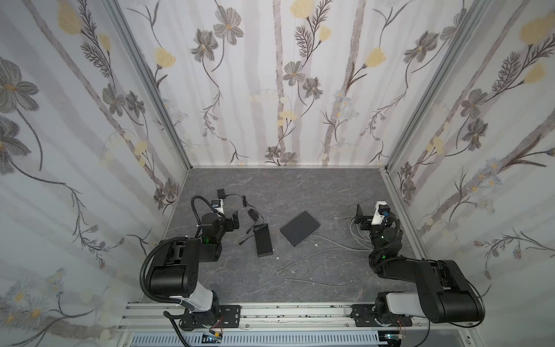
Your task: Insert the plug into the switch port
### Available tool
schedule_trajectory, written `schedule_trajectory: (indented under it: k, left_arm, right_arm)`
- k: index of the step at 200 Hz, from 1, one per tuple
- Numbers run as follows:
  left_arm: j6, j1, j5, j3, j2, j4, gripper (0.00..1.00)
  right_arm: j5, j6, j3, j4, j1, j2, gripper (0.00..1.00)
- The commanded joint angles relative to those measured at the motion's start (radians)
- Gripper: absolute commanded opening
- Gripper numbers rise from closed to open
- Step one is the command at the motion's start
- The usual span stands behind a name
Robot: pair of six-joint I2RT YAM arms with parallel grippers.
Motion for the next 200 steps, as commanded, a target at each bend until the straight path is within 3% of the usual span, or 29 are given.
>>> schedule_trajectory:
  k: [1,200]
  left_arm:
    - [0.005,0.0,-0.006,-0.002,0.002,0.04,1.0]
    - [-0.002,0.007,0.015,0.005,0.004,0.031,1.0]
  right_arm:
    - [0.01,-0.003,0.0,0.035,0.0,0.001,1.0]
    - [0.01,-0.003,0.0,0.037,-0.001,0.001,1.0]
